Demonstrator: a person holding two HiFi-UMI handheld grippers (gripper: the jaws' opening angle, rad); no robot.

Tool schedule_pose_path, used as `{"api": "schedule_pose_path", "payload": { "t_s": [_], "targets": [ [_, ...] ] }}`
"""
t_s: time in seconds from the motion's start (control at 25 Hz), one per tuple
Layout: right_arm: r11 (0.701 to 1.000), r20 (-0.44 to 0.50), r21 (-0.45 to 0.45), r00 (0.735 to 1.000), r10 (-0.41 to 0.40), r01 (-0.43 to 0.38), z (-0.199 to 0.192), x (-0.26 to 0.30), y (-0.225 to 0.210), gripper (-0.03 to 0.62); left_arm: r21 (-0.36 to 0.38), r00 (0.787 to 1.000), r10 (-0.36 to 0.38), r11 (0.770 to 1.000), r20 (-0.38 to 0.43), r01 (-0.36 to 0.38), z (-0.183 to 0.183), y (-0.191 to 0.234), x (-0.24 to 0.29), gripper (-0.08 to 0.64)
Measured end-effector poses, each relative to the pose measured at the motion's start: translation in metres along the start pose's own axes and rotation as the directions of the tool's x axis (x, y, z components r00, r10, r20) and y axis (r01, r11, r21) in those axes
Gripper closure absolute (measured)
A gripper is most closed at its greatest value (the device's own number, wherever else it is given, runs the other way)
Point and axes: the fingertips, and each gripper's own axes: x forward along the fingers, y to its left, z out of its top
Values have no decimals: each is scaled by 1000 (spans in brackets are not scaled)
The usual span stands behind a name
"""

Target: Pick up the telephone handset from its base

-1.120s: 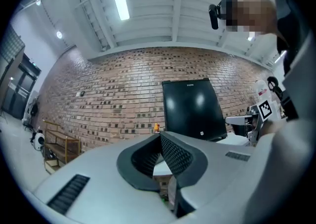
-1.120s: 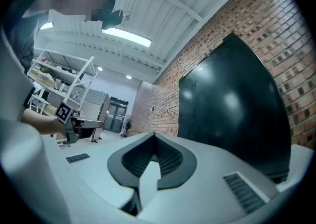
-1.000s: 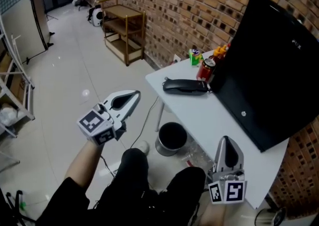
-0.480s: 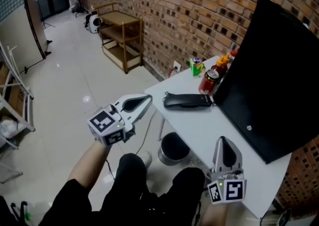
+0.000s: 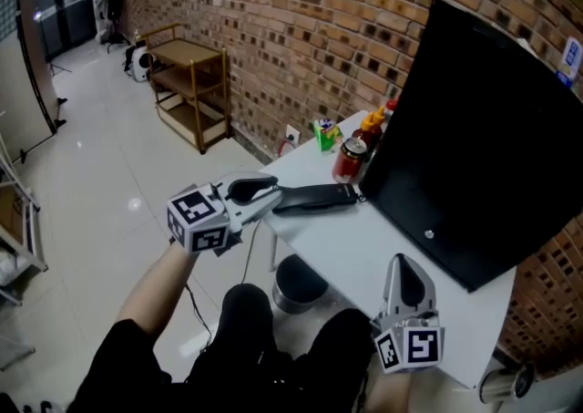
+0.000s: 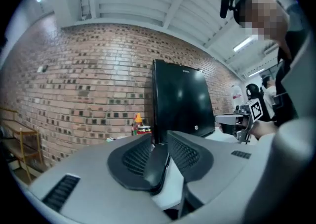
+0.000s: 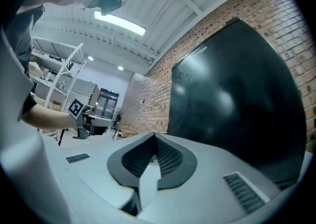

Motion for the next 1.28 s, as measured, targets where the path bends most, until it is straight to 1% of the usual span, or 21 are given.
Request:
{"api": "schedule_pose_path", "payload": {
  "t_s": [0.04,0.12,0.2,0.28,0.32,0.36,0.4,0.44,0.56,0.6,0.68,0.72,0.8,0.88,1.04,1.12,1.2,1.28],
  "targets": [
    [1000,-4,-4,1000,-13,13,1,-4,-4,583,-11,999,-43,999,-10,43,0,-4,9,422],
    [999,-10,-11,999,-39,39,1,-13,-12,581,-19,996,-93,996,0,93,6,-12,24,417],
    [998,-14,-12,998,-63,63,1,-20,-20,582,-23,991,-131,991,32,132,14,-23,34,417],
    [997,-18,-12,997,-81,81,-1,-25,-26,581,-8,986,-158,987,47,158,19,-30,43,417],
    [996,-21,-14,996,-88,87,-2,-27,-29,581,14,985,-166,986,34,166,19,-31,48,417],
    [996,-24,-17,995,-92,92,-2,-29,-30,581,43,984,-178,983,2,178,16,-30,54,416],
    [995,-28,-19,995,-96,95,-3,-32,-32,583,69,979,-199,977,-50,202,11,-30,60,381],
    [995,-32,-21,995,-99,99,-3,-34,-33,583,88,967,-228,967,-113,238,4,-31,67,312],
    [994,-36,-22,993,-112,111,-3,-38,-37,583,96,909,-311,932,-277,348,-12,-35,85,286],
    [993,-34,-17,993,-114,113,-3,-39,-38,583,89,891,-324,925,-320,368,-16,-34,91,276],
    [993,-34,-7,993,-115,115,-3,-40,-41,581,72,858,-324,921,-399,382,-26,-27,102,254],
    [993,-36,-7,993,-116,116,-4,-41,-42,581,53,841,-326,922,-432,384,-32,-25,106,212],
    [993,-43,-16,992,-119,118,-6,-42,-45,581,1,810,-341,921,-477,389,-44,-25,114,153],
    [993,-46,-20,992,-121,121,-10,-43,-46,582,-24,791,-341,923,-508,383,-53,-26,118,152],
    [993,-41,-7,992,-117,117,-16,-42,-48,582,-13,745,-290,935,-600,354,-72,-21,123,152],
    [992,-49,-13,991,-122,122,-20,-43,-50,581,-17,716,-283,935,-638,354,-79,-20,125,154],
    [992,-58,-23,990,-129,128,-23,-44,-51,582,-35,681,-294,930,-670,367,-84,-22,125,156],
    [991,-56,-27,990,-130,128,-22,-44,-51,583,-39,655,-290,928,-698,370,-88,-22,125,162]
  ]
}}
